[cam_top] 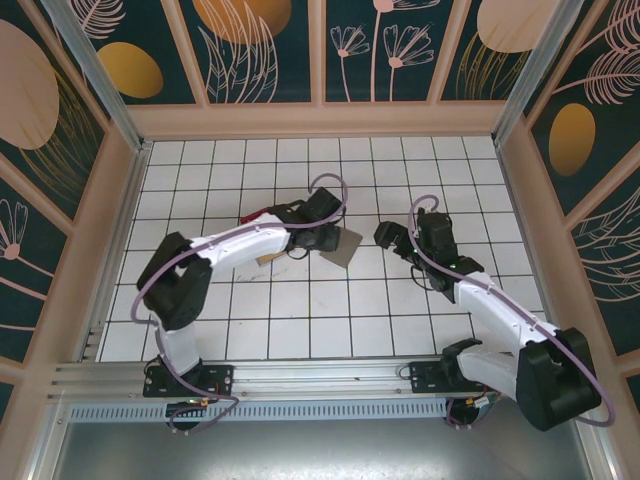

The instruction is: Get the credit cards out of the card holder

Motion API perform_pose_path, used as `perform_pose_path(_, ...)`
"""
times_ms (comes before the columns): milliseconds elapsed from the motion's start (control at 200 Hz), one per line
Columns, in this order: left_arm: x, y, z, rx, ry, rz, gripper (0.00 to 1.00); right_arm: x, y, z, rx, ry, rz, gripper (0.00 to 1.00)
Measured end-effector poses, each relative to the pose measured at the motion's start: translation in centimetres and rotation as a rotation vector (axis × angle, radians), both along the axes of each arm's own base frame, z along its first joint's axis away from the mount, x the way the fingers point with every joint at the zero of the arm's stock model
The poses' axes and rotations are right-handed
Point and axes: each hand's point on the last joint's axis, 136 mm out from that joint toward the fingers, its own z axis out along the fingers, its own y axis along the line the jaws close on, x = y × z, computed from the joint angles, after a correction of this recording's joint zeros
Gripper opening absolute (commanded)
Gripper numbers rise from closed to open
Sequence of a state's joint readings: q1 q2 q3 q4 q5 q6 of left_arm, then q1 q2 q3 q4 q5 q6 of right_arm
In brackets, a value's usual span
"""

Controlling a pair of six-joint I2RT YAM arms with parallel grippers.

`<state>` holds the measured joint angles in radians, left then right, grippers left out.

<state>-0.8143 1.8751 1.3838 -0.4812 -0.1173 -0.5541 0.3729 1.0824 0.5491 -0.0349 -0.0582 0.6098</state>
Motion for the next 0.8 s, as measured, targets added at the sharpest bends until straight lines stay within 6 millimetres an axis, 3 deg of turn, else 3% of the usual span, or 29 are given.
perform_pose_path(130, 0.1, -1.3, -1.9, 0.067, 0.028, -0.043, 0.41, -0.2, -0.3, 0.0, 0.008, -0.003, -0.002, 0.99)
perform_pose_path(380, 1.1, -3.2, -3.1, 0.127, 0.017, -0.092, 0.37, -0.4, -0.8, 0.2, 0.017, -0.009, -0.013, 0.99)
perform_pose_path(801, 2.2, -3.1, -5.6, 0.235, 0.024, -0.124, 0.37, -0.6, -0.9, 0.0, 0.024, 0.006, -0.009, 0.99)
